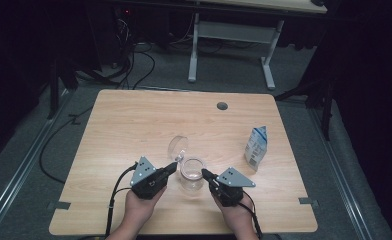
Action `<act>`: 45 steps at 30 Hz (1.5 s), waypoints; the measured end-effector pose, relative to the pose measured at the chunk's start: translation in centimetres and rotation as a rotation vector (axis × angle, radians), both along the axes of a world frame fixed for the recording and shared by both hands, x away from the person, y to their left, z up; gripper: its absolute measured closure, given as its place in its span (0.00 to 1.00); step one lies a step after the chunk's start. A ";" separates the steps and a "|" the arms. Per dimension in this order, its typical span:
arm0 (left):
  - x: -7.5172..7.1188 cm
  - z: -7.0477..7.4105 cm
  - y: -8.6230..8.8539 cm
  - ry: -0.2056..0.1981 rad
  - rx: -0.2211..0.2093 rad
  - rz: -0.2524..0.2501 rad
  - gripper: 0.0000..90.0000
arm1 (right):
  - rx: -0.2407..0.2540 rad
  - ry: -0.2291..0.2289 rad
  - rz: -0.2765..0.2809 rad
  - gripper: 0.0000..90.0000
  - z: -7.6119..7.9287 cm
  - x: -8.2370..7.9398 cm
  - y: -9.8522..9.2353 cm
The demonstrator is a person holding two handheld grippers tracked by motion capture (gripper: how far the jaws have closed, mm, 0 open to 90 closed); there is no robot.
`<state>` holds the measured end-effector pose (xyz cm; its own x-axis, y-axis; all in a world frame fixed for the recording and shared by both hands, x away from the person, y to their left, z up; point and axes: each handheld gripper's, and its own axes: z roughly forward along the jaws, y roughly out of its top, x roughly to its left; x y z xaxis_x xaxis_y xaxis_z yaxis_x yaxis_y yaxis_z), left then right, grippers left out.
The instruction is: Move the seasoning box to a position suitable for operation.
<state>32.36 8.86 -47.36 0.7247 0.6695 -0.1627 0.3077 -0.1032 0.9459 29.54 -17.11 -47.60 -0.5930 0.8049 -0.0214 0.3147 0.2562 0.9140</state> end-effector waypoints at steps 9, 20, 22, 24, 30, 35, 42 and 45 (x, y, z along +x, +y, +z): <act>0.1 -2.4 2.5 0.039 0.053 0.041 0.99 | 0.006 0.002 0.003 0.99 0.0 0.0 0.0; -0.1 -4.4 5.3 0.070 0.118 0.078 0.98 | 0.004 -0.004 0.002 0.98 -0.1 -0.1 0.0; -0.2 -4.5 5.5 0.065 0.133 0.078 0.97 | 0.003 -0.007 0.002 0.98 -0.1 -0.1 0.0; -0.2 -4.6 5.6 0.065 0.142 0.082 0.96 | 0.003 -0.007 0.002 0.97 -0.1 -0.1 0.0; -0.5 -4.8 5.4 0.059 0.168 0.076 0.94 | -0.008 -0.015 -0.002 0.96 0.0 -0.3 0.1; -0.6 -4.9 5.5 0.060 0.183 0.066 0.92 | 0.012 -0.033 -0.023 0.95 0.6 -0.6 -0.8; -0.6 -4.8 5.5 0.059 0.188 0.063 0.89 | 0.028 -0.021 -0.075 0.93 0.5 -0.4 -2.8; -0.5 -4.8 5.5 0.055 0.190 0.064 0.87 | 0.028 -0.006 -0.097 0.91 0.2 -0.2 -3.7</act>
